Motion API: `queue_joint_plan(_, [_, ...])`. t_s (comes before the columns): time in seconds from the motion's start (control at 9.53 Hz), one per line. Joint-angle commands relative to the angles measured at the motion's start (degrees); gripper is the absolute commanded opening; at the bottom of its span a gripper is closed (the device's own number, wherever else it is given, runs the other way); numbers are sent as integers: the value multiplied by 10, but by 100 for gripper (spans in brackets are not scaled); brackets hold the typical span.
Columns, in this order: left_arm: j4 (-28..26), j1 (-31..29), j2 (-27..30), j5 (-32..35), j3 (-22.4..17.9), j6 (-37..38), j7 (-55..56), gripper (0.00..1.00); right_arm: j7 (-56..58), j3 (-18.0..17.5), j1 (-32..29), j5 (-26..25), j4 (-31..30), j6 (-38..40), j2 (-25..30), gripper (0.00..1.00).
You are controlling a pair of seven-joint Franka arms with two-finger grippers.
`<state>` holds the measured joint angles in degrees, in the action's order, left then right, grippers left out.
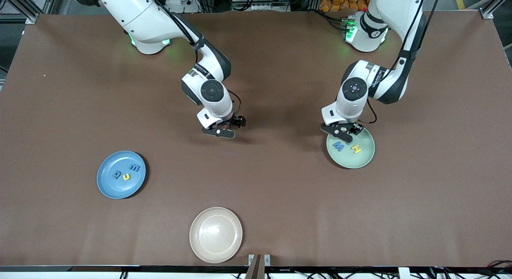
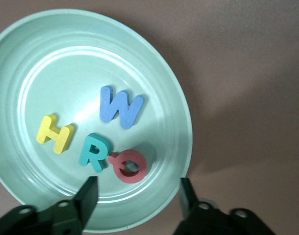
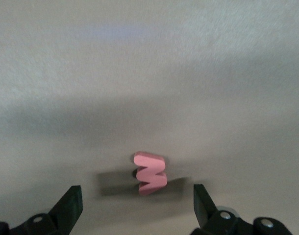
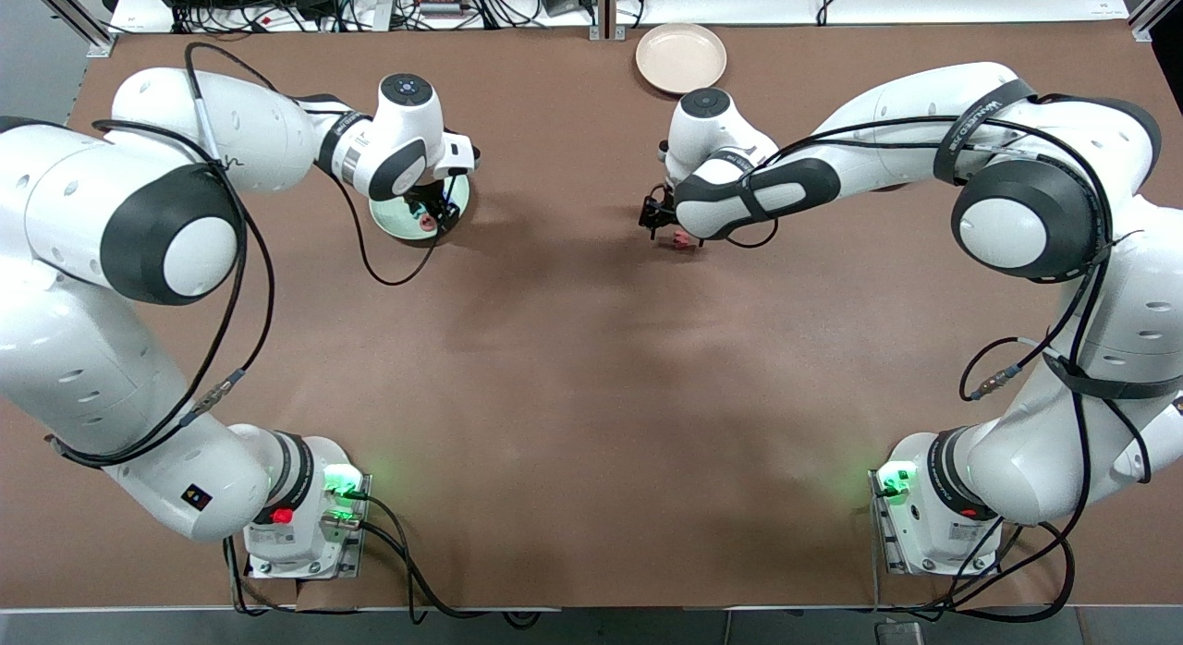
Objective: Sort upper and lower case letters into plates
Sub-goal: 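Release Q onto green plate while the right gripper lifts pink w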
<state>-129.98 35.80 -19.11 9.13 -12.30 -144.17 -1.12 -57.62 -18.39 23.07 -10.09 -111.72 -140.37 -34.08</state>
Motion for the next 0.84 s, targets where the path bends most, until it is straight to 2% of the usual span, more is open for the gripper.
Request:
queue_joint_plan(0.0, [36, -13, 9, 2, -1, 29, 6, 100, -7, 3, 7, 5, -7, -8, -2, 100])
queue_joint_plan(0.21, [93, -34, -1, 1, -2, 68, 12, 100, -7, 5, 6, 3, -9, -10, -2, 100])
queue_joint_plan(0.52, [139, -47, -1, -5, -3, 77, 15, 100, -7, 13, 6, 3, -8, -10, -3, 100])
queue_joint_plan(0.63, [172, -58, -2, -33, -2, 96, 36, 100, -7, 14, 6, 2, -7, -10, -2, 93])
queue_joint_plan(0.73, [208, -59, -14, -54, -4, 107, 64, 100, -7, 15, 4, 2, -6, -10, -3, 40])
